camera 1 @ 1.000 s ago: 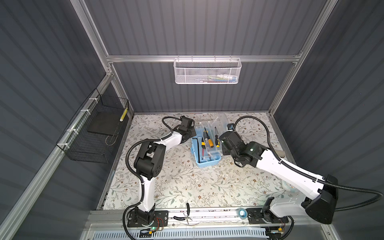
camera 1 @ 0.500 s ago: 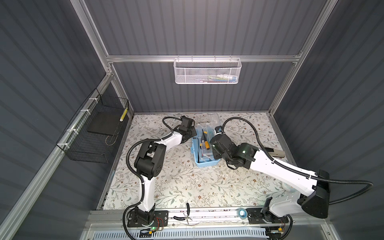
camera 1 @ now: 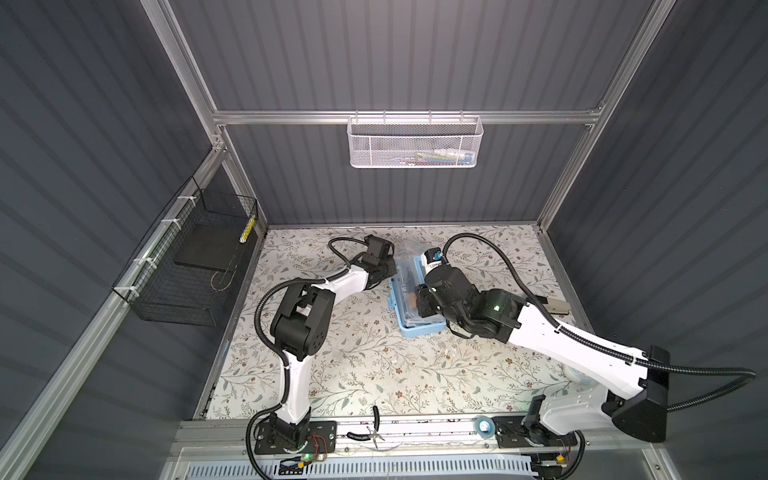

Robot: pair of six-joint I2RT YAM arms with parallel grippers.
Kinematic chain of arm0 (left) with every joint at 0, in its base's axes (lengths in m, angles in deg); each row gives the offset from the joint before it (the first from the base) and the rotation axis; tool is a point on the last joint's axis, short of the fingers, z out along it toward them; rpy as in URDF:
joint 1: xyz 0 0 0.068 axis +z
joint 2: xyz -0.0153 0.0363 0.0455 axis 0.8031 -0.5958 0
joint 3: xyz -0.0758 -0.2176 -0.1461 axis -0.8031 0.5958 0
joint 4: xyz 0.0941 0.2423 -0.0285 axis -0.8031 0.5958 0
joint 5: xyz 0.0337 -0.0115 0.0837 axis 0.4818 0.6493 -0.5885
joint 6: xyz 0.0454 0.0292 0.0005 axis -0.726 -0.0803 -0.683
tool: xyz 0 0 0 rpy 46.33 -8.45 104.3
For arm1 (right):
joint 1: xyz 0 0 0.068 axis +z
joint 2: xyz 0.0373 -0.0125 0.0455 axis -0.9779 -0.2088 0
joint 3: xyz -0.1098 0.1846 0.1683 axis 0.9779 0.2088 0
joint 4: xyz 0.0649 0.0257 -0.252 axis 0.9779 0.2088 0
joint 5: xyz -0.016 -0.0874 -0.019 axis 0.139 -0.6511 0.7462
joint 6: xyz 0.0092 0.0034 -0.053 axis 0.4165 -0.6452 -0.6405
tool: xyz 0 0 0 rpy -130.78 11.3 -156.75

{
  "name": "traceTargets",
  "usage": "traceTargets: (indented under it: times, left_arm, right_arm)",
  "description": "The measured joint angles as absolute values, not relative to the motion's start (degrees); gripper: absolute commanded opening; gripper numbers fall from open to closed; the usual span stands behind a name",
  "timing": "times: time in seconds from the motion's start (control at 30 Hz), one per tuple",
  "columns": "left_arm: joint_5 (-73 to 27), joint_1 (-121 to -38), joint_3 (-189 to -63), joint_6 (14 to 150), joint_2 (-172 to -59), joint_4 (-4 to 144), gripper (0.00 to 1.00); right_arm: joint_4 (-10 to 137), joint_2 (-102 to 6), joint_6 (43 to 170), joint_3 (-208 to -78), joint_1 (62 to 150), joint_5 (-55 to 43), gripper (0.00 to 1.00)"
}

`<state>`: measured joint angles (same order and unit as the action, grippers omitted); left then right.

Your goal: Pack the tool kit

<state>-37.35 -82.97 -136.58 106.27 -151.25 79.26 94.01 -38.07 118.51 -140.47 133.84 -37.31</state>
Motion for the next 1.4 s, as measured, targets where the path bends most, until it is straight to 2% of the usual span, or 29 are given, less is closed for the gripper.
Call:
traceTargets:
  times: [0.3, 0.53, 0.73, 1.0, 1.13, 1.23, 1.4]
  left_arm:
    - [-39.0, -83.0, -136.6, 104.1, -150.1, 80.2, 0.47]
    - [-41.2, -83.0, -136.6, 102.1, -145.8, 80.6, 0.59]
    - [-43.0, -83.0, -132.3, 99.5, -141.0, 80.3, 0.84]
    - [-43.4, -83.0, -116.9, 97.2, -132.0, 77.5, 0.86]
    - [-42.6, -83.3, -108.0, 96.0, -128.2, 73.9, 0.86]
    - [-42.2, -83.9, -102.8, 94.9, -126.5, 71.1, 0.86]
    - [-42.0, -85.9, -97.9, 92.6, -126.0, 66.6, 0.86]
  right_arm:
    - [92.0, -36.8, 119.1, -138.0, 131.6, -35.4, 0.30]
    - [91.0, -36.9, 119.4, -137.9, 131.0, -34.0, 0.30]
    - [89.8, -37.5, 119.9, -136.9, 128.4, -31.0, 0.33]
    - [87.8, -37.7, 120.9, -134.5, 121.4, -23.6, 0.36]
    - [86.7, -38.4, 120.7, -134.2, 119.4, -20.6, 0.41]
    - [85.4, -39.5, 120.4, -134.2, 117.8, -17.6, 0.47]
    - [83.6, -41.5, 120.3, -134.2, 114.7, -13.9, 0.47]
